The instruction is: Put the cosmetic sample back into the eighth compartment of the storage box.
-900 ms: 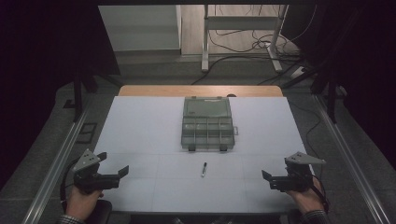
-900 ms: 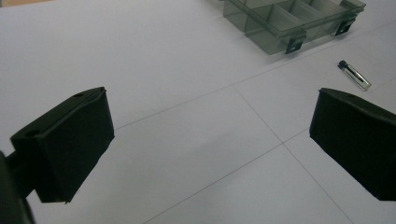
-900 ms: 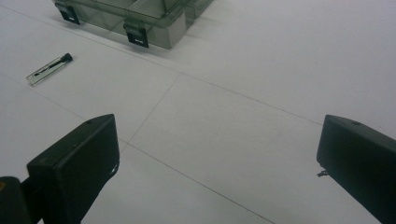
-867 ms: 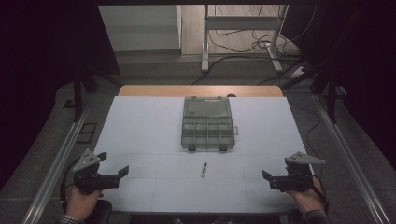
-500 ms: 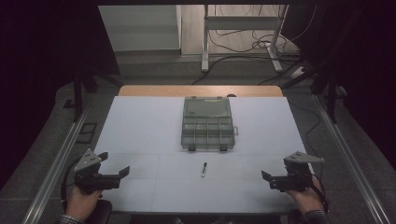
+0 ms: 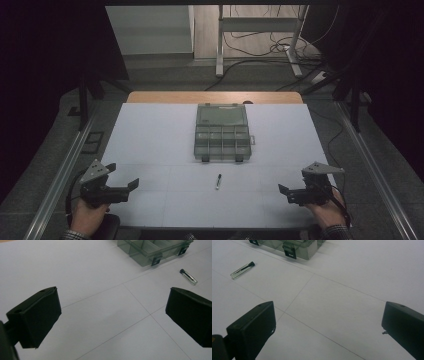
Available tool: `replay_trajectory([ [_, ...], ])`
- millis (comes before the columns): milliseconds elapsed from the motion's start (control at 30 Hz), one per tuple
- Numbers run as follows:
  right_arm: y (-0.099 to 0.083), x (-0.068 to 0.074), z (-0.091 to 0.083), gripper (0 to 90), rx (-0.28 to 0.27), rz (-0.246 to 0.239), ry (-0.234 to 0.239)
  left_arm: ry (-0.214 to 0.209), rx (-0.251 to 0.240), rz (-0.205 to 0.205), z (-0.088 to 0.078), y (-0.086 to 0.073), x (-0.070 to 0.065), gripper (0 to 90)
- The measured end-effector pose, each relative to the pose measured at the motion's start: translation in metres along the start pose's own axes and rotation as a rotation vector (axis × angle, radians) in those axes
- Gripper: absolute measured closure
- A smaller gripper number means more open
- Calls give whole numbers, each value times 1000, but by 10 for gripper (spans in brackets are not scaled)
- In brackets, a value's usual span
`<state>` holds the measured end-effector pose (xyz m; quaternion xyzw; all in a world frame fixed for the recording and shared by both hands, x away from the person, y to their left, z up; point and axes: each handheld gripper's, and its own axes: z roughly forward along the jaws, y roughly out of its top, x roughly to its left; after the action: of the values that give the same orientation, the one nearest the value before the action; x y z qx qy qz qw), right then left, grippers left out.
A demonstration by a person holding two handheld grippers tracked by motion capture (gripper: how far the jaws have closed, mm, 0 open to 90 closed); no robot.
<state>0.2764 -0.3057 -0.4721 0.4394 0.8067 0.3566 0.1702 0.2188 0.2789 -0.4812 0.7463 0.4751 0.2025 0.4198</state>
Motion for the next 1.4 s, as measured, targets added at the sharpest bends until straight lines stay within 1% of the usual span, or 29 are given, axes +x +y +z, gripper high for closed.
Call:
replay_trajectory([
  [133, 2, 2, 2, 0, 2, -8, 10, 1, -1, -3, 0, 0, 1, 5],
  [233, 5, 5, 3, 0, 2, -23, 15, 0, -2, -9, 0, 0, 1, 5],
  [433, 8, 8, 6, 0, -2, -35, 27, 1, -1, -6, 0, 0, 1, 6],
  [600, 11, 11, 10, 0, -3, -53, 51, 1, -3, -4, 0, 0, 1, 6],
  [767, 13, 14, 13, 0, 7, -54, 57, 0, -1, 0, 0, 0, 0, 6],
  [800, 15, 14, 14, 0, 12, -55, 64, 0, -1, 0, 0, 0, 0, 6],
  [900, 17, 15, 16, 0, 3, -61, 81, 1, -2, -1, 0, 0, 0, 6],
  [1000, 19, 17, 18, 0, 10, -69, 88, 1, -2, -1, 0, 0, 0, 6],
  [1133, 24, 22, 24, 0, 22, -80, 106, 1, -1, 1, 0, 0, 0, 6],
  [1267, 29, 26, 28, 0, 22, -85, 122, 1, -1, 1, 0, 0, 0, 6],
  [1300, 32, 29, 30, 0, 23, -90, 129, 2, -1, 1, 0, 0, 0, 6],
  [1333, 32, 29, 30, 0, 23, -90, 129, 2, -1, 2, 0, 0, 0, 6],
  [1400, 36, 34, 35, 0, 35, -103, 130, 2, -1, 1, 0, 0, 0, 6],
])
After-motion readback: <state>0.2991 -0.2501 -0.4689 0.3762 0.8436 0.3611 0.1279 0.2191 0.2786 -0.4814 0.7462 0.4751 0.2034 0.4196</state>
